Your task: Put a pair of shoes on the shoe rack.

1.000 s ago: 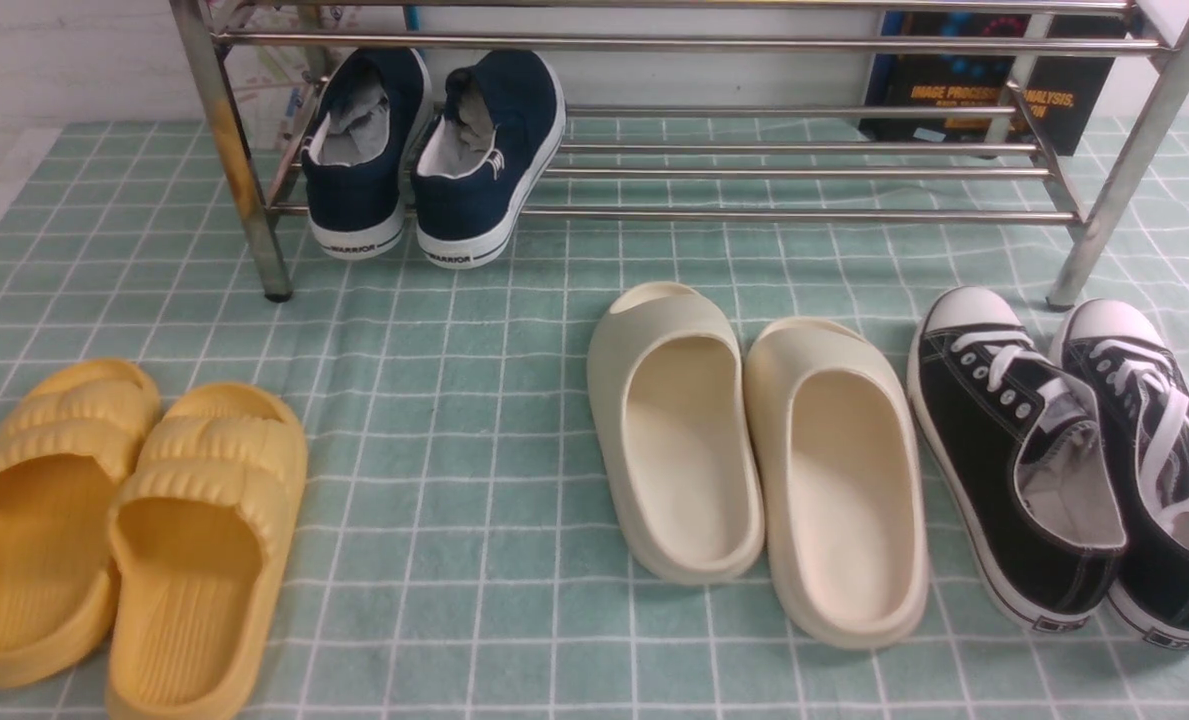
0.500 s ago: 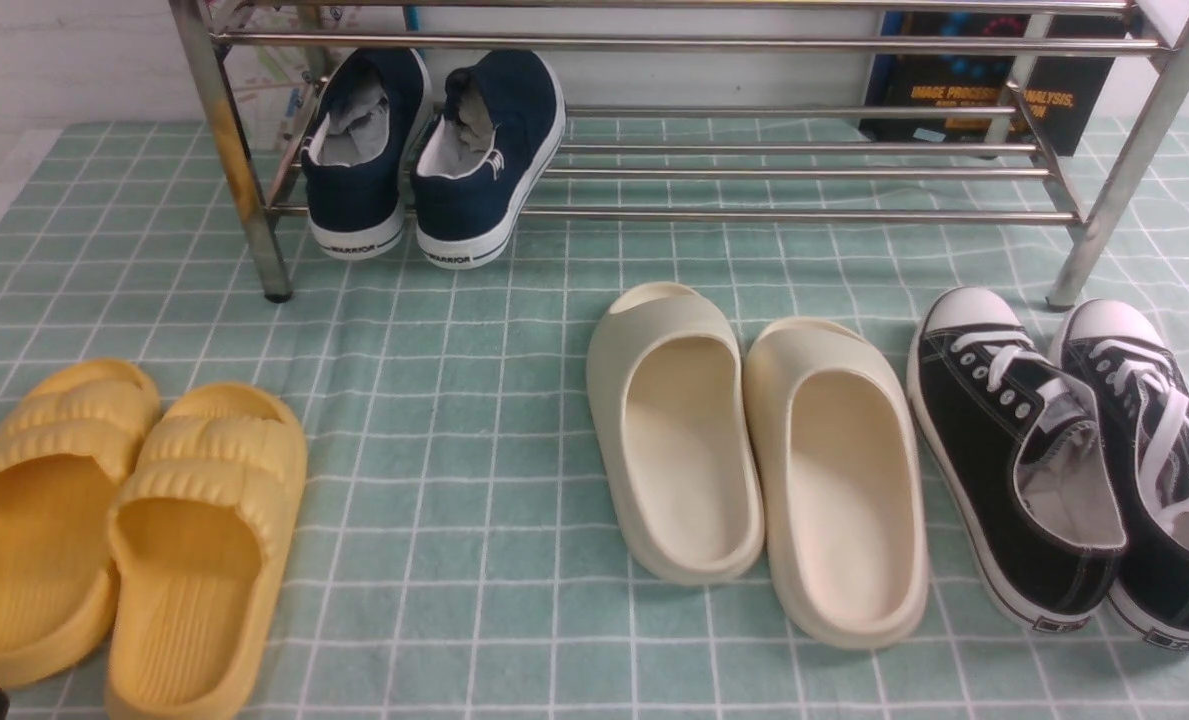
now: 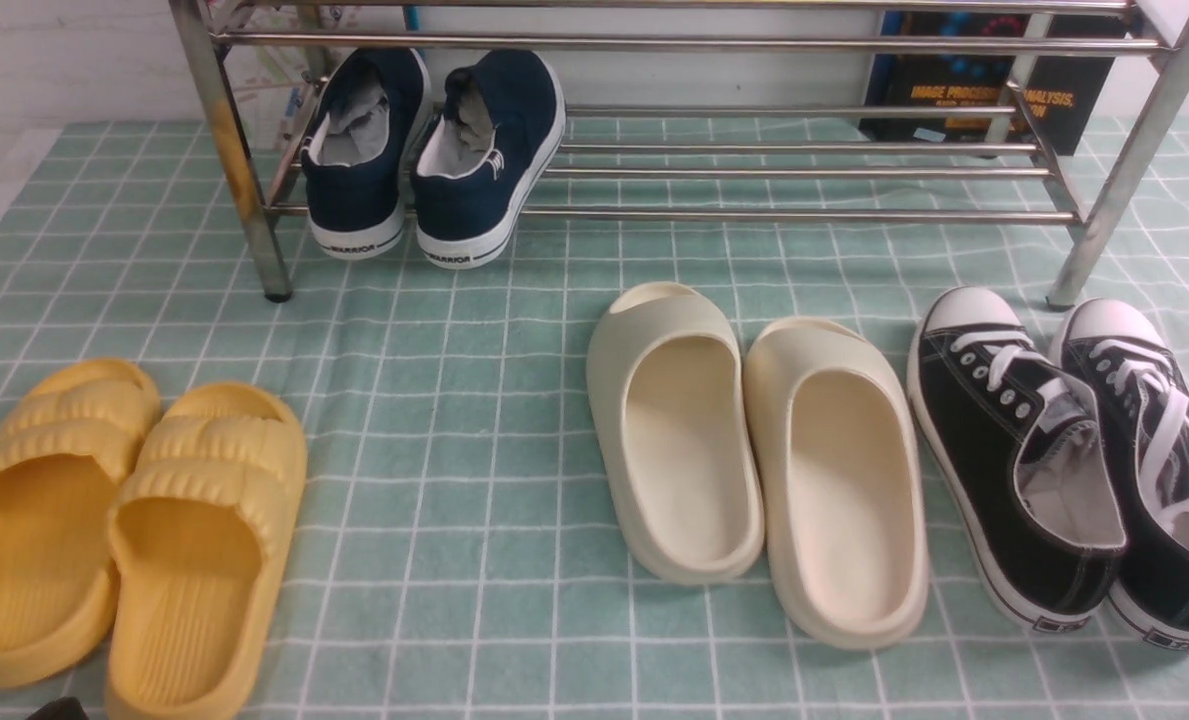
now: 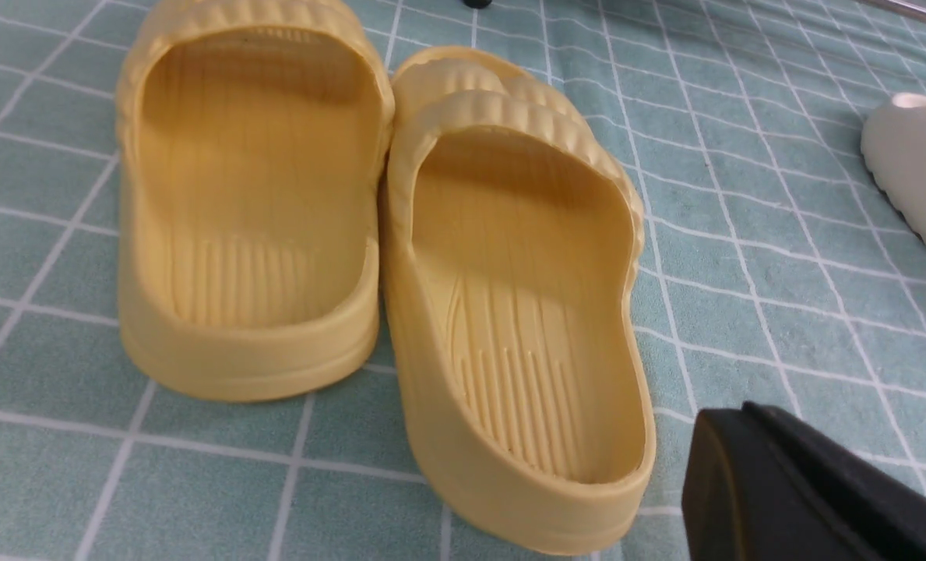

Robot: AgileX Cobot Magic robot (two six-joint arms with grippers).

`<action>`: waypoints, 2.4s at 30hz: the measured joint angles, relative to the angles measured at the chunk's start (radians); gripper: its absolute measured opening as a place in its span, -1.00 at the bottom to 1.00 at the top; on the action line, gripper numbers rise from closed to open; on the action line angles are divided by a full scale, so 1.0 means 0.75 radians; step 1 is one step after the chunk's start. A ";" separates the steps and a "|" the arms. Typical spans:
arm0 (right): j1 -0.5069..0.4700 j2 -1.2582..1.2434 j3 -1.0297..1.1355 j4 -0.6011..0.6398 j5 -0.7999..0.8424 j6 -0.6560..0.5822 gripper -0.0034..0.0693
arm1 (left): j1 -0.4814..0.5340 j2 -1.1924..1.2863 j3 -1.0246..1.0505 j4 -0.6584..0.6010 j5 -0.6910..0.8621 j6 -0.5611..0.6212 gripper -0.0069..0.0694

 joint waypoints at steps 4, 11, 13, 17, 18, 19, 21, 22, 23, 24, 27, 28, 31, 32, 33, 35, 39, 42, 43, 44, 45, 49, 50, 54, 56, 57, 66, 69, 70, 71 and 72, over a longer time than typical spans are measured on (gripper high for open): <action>0.000 0.000 0.000 0.000 0.000 0.000 -0.25 | -0.003 0.000 0.000 0.004 0.000 0.058 -0.85; 0.000 0.000 0.000 0.000 0.000 0.000 -0.25 | 0.047 0.000 0.000 0.004 0.000 0.121 -0.85; 0.000 0.000 0.000 0.000 0.000 0.000 -0.25 | 0.069 0.000 0.000 0.004 0.000 0.131 -0.85; 0.000 0.000 0.000 0.000 0.000 0.000 -0.25 | 0.080 0.000 0.000 0.004 0.000 0.137 -0.85; 0.000 0.000 0.000 0.000 0.000 0.000 -0.25 | 0.083 0.000 0.000 0.004 0.000 0.141 -0.85; 0.000 0.000 0.000 0.000 0.000 0.000 -0.25 | 0.083 0.000 0.000 0.004 0.000 0.144 -0.85; 0.000 0.000 0.000 0.000 0.000 0.000 -0.25 | 0.083 0.000 0.000 0.004 0.000 0.151 -0.85; 0.000 0.000 0.000 0.000 0.000 0.000 -0.25 | 0.083 0.000 0.000 0.004 0.000 0.151 -0.85; 0.000 0.000 0.000 0.000 0.000 0.000 -0.25 | 0.083 0.000 0.000 0.004 -0.001 0.152 -0.85; 0.000 0.000 0.000 0.000 0.000 0.000 -0.25 | 0.083 0.000 0.000 0.004 -0.003 0.154 -0.85; 0.000 0.000 0.000 0.000 0.000 0.000 -0.25 | 0.083 0.000 0.000 0.004 -0.007 0.155 -0.85; 0.000 0.000 0.000 0.000 0.000 0.000 -0.25 | 0.083 0.000 0.000 0.004 -0.008 0.156 -0.85; 0.000 0.000 0.000 0.000 0.000 0.000 -0.25 | 0.083 0.000 0.000 0.004 -0.010 0.156 -0.85; 0.000 0.000 0.000 0.000 0.000 0.000 -0.25 | 0.083 0.000 0.000 0.004 -0.010 0.156 -0.85; 0.000 0.000 0.000 0.000 0.000 0.000 -0.25 | 0.083 0.000 0.000 0.004 -0.010 0.156 -0.85; 0.000 0.000 0.000 0.000 0.000 0.000 -0.25 | 0.083 0.000 0.000 0.004 -0.010 0.156 -0.85; 0.000 0.000 0.000 0.000 0.000 0.000 -0.25 | 0.083 0.000 0.000 0.004 -0.010 0.156 -0.85; 0.000 0.000 0.000 0.000 0.000 0.000 -0.25 | 0.083 0.000 0.000 0.004 -0.010 0.156 -0.85; 0.000 0.000 0.000 0.000 0.000 0.000 -0.25 | 0.083 0.000 0.000 0.004 -0.010 0.156 -0.85; 0.000 0.000 0.000 0.000 0.000 0.000 -0.25 | 0.083 0.000 0.000 0.004 -0.010 0.156 -0.85; 0.000 0.000 0.000 0.000 0.000 0.000 -0.25 | 0.083 0.000 0.000 0.004 -0.010 0.156 -0.85; 0.000 0.000 0.000 0.000 0.000 0.000 -0.25 | 0.083 0.000 0.000 0.004 -0.010 0.156 -0.85; 0.000 0.000 0.000 0.000 0.000 0.000 -0.25 | 0.083 0.000 0.000 0.004 -0.010 0.156 -0.85; 0.000 0.000 0.000 0.000 0.000 0.000 -0.25 | 0.083 0.000 0.000 0.004 -0.010 0.156 -0.85; 0.000 0.000 0.000 0.000 0.000 0.000 -0.25 | 0.083 0.000 0.000 0.004 -0.010 0.156 -0.85; 0.000 0.000 0.000 0.000 0.000 0.000 -0.25 | 0.083 0.000 0.000 0.004 -0.010 0.156 -0.85; 0.000 0.000 0.000 0.000 0.000 0.000 -0.25 | 0.083 0.000 0.000 0.004 -0.010 0.156 -0.85; 0.000 0.000 0.000 0.000 0.000 0.000 -0.25 | 0.083 0.000 0.000 0.004 -0.010 0.156 -0.85; 0.000 0.000 0.000 0.000 0.000 0.000 -0.25 | 0.083 0.000 0.000 0.004 -0.010 0.156 -0.85; 0.000 0.000 0.000 0.000 0.000 0.000 -0.25 | 0.083 0.000 0.000 0.004 -0.010 0.156 -0.85; 0.000 0.000 0.000 0.000 0.000 0.000 -0.25 | 0.083 0.000 0.000 0.004 -0.010 0.156 -0.85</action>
